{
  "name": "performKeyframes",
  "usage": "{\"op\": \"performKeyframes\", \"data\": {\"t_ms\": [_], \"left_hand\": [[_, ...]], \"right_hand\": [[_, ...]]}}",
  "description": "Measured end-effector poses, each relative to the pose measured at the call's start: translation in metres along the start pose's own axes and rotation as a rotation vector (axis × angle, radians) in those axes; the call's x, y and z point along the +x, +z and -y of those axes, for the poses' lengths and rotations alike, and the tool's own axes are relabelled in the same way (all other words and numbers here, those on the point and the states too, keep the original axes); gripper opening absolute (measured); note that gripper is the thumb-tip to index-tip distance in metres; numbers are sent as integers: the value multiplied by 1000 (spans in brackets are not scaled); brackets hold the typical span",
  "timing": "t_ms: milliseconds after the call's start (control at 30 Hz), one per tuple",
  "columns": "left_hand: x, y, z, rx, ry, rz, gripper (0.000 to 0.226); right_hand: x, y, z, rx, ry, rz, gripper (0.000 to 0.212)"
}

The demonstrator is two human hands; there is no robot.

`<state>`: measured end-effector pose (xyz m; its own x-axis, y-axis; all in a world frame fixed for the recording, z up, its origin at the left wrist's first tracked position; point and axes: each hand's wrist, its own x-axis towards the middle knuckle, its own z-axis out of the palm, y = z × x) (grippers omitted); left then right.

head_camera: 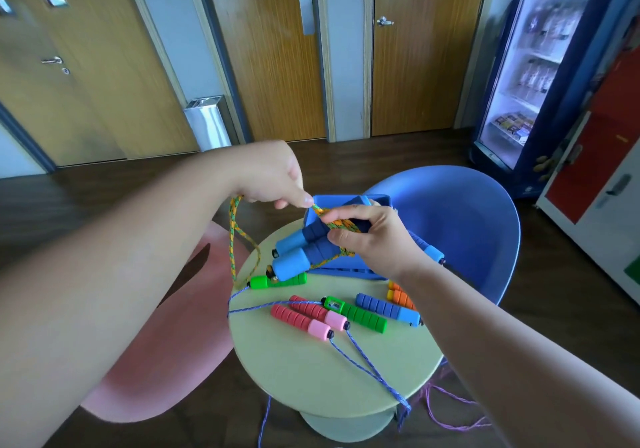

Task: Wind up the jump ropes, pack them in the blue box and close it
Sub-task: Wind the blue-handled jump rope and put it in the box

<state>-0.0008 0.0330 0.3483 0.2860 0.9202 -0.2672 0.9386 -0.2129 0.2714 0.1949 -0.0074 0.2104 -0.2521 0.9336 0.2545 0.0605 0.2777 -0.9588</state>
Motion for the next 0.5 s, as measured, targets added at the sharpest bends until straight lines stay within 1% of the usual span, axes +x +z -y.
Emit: {"op": "performKeyframes", "data": {"t_ms": [133,200,233,300,400,467,500], "left_hand": [[10,0,2,12,66,-2,28],[17,2,10,-43,118,-35,19],[20,4,15,-128,141,-39,15],[31,19,34,-415,121,-19,13],[53,67,69,-862,18,8,11],[60,104,74,-1011,-69,1,14],[59,120,67,-985,-75,-14,19]], "right_hand": [[0,-2,-3,6,4,28,25],[-3,-6,-5,84,46,16,21],[-6,-7,-5,151,77,5,19],[-8,-9,-7,272,130,-34,20],[-2,-4,-5,390,130,-144,24],[7,2,3,448,117,-209,21],[12,3,8,486,118,-243,19]]}}
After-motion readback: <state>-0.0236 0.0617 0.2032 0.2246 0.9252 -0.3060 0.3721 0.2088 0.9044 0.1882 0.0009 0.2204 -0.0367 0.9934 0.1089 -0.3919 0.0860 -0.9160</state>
